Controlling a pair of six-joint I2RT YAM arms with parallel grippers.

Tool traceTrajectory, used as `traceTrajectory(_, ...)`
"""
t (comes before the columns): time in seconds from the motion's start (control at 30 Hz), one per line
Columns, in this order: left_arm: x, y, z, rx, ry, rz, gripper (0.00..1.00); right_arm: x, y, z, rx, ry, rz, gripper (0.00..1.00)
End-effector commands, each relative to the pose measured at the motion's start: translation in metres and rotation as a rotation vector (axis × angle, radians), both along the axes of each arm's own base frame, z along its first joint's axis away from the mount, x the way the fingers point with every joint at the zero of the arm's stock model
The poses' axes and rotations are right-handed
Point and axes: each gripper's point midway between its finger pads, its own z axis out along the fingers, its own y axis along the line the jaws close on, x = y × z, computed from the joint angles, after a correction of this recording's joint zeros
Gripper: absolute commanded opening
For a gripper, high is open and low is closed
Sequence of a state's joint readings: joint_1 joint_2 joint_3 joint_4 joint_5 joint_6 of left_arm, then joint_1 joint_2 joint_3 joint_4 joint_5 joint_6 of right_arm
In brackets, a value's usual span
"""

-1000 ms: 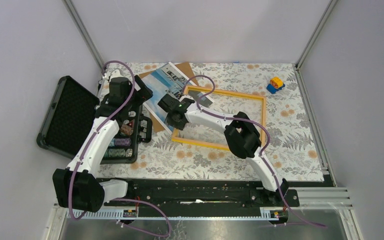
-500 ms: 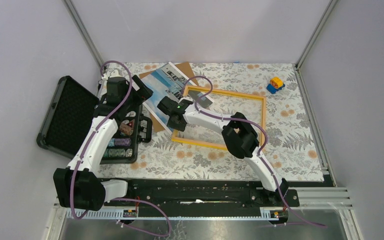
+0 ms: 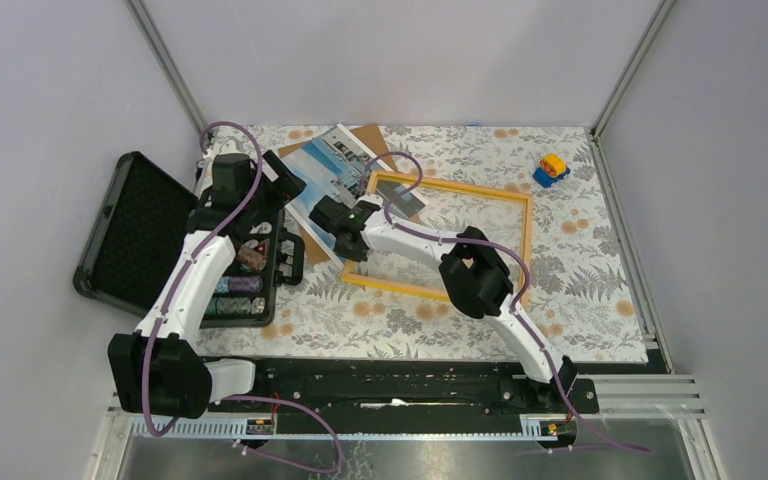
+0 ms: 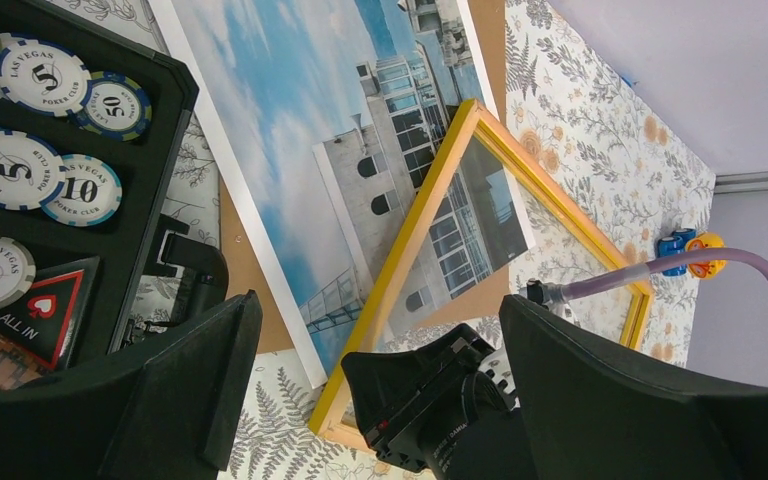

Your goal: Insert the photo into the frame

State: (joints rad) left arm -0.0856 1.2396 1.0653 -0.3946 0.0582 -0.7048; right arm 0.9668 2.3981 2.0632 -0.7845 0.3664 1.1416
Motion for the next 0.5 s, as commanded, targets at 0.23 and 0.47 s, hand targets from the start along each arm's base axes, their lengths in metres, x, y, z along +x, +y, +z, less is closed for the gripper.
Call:
traceTrajectory(0.23,0.009,-0.007,0.020,-0.038,-0.065,-0.032,0.96,-0.034,-0.063,0.044,-0.054,-0.024,-0.096,0.00)
traceTrajectory(0.47,0.010,-0.012,0.018,-0.058,-0.056,-0.054,0.96,-0.063,-0.105,0.040,-0.148,0.024,-0.029,0.00)
